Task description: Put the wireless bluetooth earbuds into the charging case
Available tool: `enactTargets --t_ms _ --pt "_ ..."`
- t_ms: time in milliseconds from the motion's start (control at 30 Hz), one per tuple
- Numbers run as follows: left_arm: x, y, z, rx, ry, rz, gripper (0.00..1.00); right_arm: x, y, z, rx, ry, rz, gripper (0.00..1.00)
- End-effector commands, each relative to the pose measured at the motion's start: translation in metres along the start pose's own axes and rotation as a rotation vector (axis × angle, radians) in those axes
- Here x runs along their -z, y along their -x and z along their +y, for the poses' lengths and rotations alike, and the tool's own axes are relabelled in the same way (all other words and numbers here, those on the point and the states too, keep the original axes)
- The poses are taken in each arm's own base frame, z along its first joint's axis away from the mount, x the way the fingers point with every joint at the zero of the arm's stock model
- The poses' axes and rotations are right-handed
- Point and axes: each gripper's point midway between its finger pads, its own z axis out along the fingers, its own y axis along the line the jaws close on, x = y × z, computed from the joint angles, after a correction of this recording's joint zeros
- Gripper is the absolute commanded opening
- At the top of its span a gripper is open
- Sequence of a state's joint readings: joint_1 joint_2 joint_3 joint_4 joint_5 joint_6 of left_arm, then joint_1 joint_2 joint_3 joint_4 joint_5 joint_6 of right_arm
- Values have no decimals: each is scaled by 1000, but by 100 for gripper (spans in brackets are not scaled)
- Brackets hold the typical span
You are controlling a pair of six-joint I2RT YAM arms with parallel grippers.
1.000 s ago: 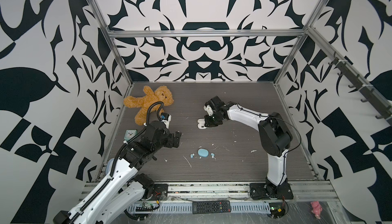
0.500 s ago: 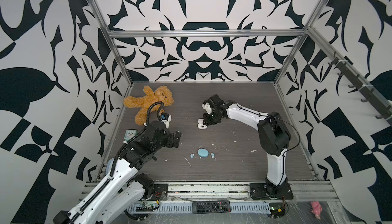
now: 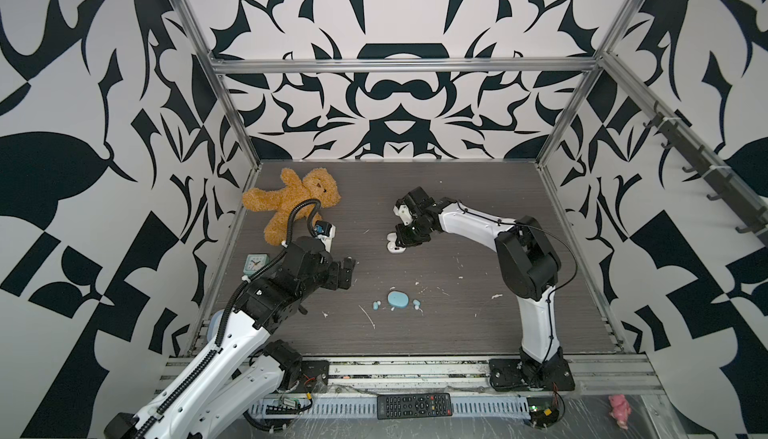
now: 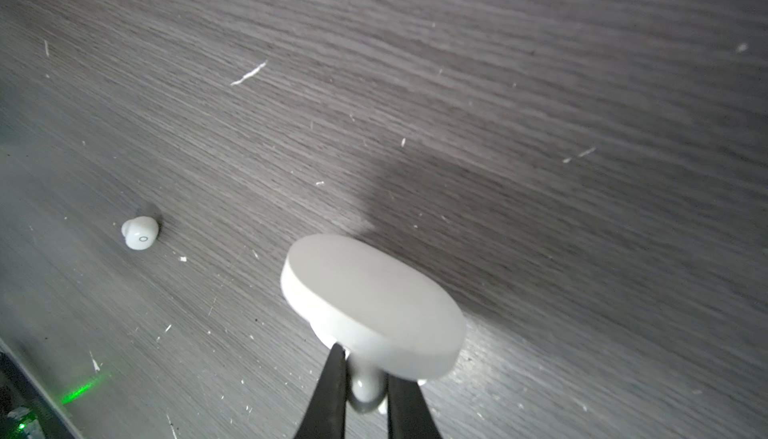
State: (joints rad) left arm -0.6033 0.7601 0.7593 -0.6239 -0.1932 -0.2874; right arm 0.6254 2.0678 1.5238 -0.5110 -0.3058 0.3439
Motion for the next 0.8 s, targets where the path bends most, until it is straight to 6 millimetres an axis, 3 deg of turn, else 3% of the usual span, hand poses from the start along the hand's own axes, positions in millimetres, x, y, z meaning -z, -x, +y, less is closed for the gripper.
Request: enactTargets --t_ms 0,767 --pt "-1 -2 0 -3 -6 -2 99 13 18 12 41 11 -55 14" --pt "-3 -2 -1 -4 -11 1 99 2 12 2 43 -17 -32 18"
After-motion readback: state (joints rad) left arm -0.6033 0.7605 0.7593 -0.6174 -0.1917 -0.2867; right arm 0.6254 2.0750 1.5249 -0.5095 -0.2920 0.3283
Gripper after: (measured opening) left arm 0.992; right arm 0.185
